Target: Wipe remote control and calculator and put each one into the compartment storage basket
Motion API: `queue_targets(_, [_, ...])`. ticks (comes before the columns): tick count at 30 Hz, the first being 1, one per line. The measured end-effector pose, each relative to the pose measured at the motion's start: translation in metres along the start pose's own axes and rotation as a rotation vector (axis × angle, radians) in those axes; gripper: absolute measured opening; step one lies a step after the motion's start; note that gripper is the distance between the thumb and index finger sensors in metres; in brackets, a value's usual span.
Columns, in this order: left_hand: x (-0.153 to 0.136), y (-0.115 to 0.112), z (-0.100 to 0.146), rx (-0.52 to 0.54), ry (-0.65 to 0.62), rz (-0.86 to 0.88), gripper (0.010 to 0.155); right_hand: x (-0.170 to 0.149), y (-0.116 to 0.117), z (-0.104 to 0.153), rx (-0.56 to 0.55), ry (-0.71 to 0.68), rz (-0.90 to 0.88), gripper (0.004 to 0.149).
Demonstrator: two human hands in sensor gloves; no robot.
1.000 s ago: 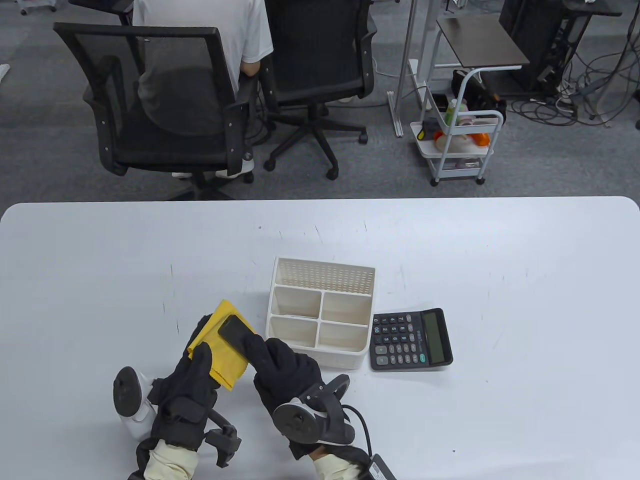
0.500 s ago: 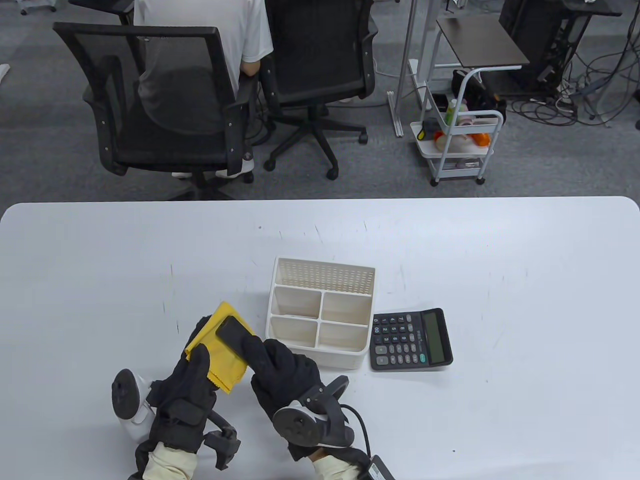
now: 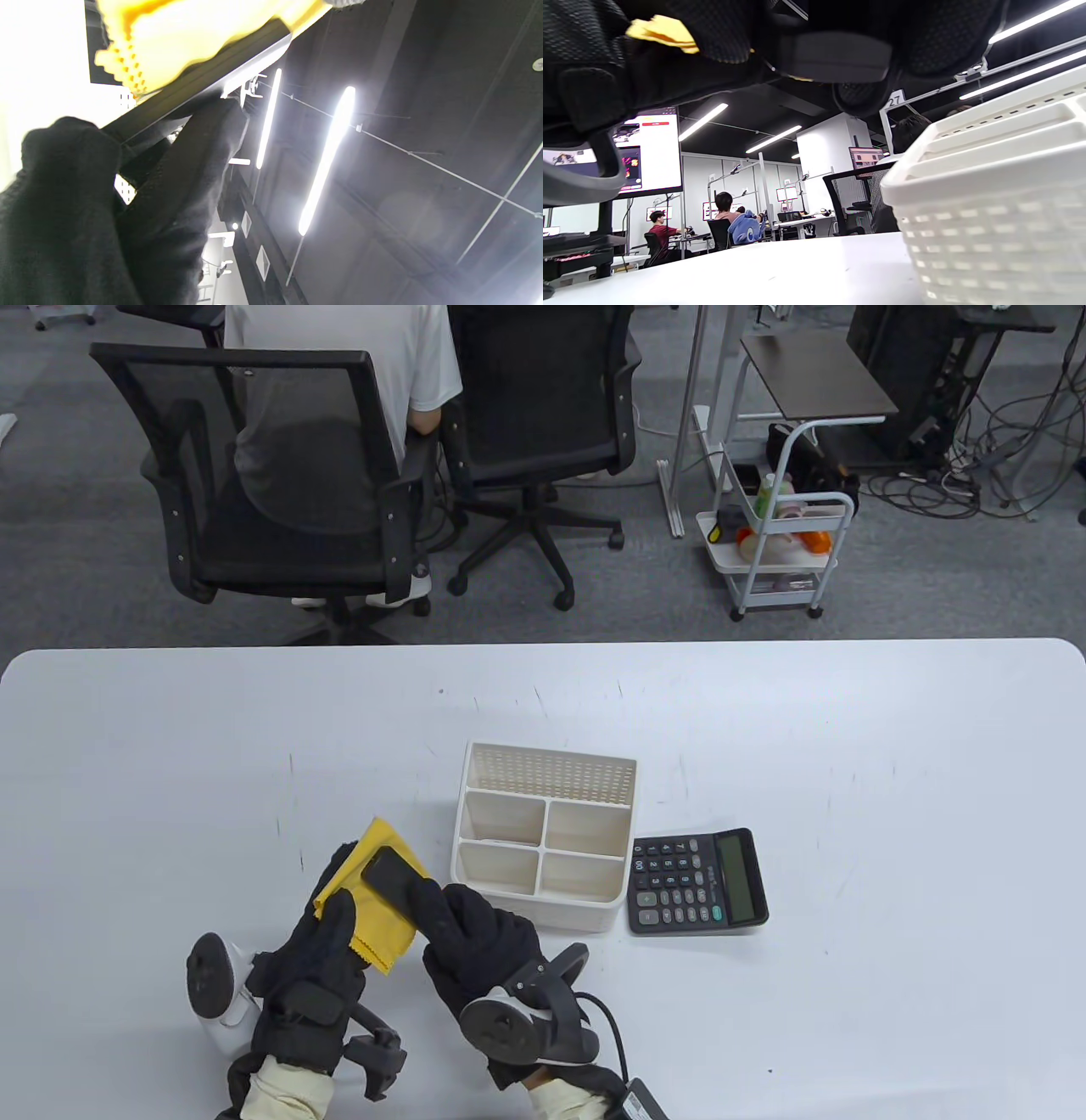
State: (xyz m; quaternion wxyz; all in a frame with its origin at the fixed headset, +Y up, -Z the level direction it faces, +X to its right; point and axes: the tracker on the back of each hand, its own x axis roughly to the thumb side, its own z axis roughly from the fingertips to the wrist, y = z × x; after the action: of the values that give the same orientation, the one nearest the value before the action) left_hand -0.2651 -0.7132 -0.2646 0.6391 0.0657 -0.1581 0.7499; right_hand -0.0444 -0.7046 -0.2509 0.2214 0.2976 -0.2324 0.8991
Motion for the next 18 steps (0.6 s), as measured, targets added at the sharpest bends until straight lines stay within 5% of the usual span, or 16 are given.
queue_targets(18, [0.001,0.008,0.002,0.054,-0.026,0.035,0.056,0.007,0.001,0.001,0.019,-0.084,0.058,0.070])
